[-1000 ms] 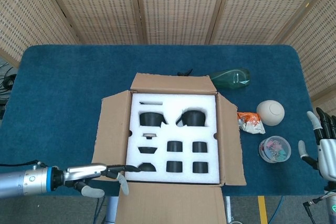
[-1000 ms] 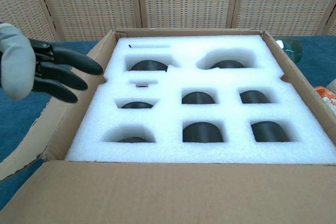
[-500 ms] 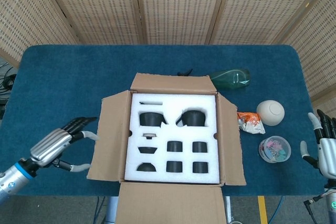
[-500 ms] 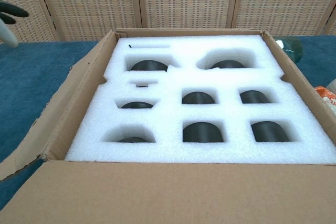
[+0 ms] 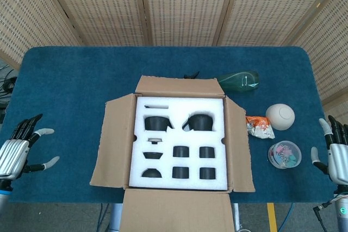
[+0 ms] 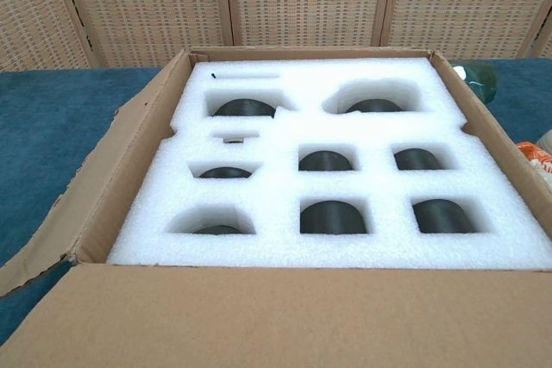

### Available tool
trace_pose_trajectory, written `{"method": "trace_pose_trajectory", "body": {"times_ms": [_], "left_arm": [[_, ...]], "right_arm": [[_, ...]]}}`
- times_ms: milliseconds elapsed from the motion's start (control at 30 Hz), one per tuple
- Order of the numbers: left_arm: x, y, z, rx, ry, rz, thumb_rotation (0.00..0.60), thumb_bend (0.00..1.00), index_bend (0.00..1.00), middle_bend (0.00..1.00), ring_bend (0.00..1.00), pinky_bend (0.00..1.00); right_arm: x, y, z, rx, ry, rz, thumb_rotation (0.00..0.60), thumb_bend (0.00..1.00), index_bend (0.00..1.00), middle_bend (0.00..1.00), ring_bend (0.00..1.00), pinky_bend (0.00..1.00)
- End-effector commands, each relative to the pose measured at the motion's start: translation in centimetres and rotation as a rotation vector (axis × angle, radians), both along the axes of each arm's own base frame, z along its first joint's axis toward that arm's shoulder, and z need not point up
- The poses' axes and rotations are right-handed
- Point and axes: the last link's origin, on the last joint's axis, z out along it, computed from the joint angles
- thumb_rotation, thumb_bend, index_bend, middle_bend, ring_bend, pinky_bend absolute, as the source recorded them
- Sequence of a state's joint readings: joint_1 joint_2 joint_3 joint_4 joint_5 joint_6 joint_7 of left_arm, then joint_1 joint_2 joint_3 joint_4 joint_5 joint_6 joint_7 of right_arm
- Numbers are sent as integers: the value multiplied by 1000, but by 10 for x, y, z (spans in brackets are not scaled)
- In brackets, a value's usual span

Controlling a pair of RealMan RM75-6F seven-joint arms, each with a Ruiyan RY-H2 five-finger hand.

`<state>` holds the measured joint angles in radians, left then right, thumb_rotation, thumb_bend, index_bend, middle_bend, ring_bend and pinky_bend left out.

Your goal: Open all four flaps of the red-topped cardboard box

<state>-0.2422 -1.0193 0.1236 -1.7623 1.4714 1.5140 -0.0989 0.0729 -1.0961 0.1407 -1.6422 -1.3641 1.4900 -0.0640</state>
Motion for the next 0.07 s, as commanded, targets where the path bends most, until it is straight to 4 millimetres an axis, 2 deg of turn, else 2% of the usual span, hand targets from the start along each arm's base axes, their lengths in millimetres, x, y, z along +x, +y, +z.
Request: {"method": "trace_pose_trajectory", "body": {"times_ms": [33, 67], "left_arm": [[-5, -9, 0, 52, 10, -1, 429, 201, 268, 0, 0, 0], [-6, -13, 1, 64, 12, -2, 430, 201, 268, 0, 0, 0]], "right_arm": [[1, 1, -1, 2, 2, 4, 600, 543, 20, 1, 0, 0], [2, 2, -2, 5, 1, 8, 600, 543, 20, 1, 0, 0]]}}
